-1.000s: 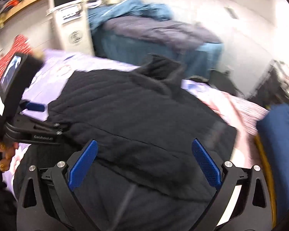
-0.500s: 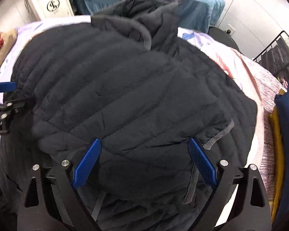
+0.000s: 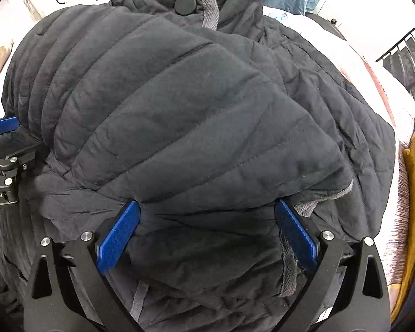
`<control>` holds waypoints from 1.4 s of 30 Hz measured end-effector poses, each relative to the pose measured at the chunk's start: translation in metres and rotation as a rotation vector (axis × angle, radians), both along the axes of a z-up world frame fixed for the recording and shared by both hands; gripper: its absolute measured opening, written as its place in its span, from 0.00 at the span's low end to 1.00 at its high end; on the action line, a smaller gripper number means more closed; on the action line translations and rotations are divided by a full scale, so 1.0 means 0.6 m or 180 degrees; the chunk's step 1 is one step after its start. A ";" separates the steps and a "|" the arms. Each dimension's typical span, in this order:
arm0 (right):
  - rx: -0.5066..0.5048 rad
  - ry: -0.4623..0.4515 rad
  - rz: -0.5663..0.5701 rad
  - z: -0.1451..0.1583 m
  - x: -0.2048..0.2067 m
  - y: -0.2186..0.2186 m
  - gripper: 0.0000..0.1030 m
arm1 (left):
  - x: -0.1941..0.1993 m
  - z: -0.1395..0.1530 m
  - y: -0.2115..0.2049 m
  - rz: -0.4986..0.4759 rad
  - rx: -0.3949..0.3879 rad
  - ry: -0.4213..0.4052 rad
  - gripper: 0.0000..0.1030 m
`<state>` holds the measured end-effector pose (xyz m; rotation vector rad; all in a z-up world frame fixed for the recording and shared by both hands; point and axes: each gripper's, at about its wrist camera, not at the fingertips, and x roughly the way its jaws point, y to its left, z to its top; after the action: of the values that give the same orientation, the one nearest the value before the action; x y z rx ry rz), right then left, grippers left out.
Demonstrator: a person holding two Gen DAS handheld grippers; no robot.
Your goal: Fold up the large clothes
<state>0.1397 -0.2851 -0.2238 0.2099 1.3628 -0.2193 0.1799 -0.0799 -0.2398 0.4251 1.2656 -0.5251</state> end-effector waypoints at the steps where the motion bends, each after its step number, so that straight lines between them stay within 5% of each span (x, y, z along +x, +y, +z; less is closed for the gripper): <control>1: 0.0001 -0.0061 -0.0045 0.016 -0.010 0.008 0.93 | -0.002 0.005 0.005 0.0015 -0.0041 0.0000 0.94; 8: 0.0312 -0.0526 -0.0468 0.084 -0.120 -0.028 0.93 | -0.031 0.086 0.076 0.0299 -0.0581 -0.0129 0.91; 14: 0.0770 -0.0331 -0.0842 0.061 -0.249 -0.104 0.93 | -0.046 0.103 0.192 0.0556 -0.0671 -0.0050 0.82; 22: 0.1493 -0.0094 -0.1174 0.024 -0.408 -0.093 0.81 | -0.072 0.080 0.351 0.0997 -0.0715 0.0315 0.71; 29: 0.1634 0.0052 -0.1430 -0.019 -0.464 -0.091 0.68 | -0.134 0.039 0.367 0.0803 -0.0672 0.0650 0.68; 42: 0.2192 -0.0027 -0.1497 -0.045 -0.510 -0.094 0.68 | -0.189 -0.026 0.361 0.0521 -0.0724 0.1136 0.66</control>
<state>-0.1660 -0.3416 -0.2505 1.1101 1.3238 -0.1297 0.0666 0.1369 -0.2555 0.0342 1.5465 -0.6147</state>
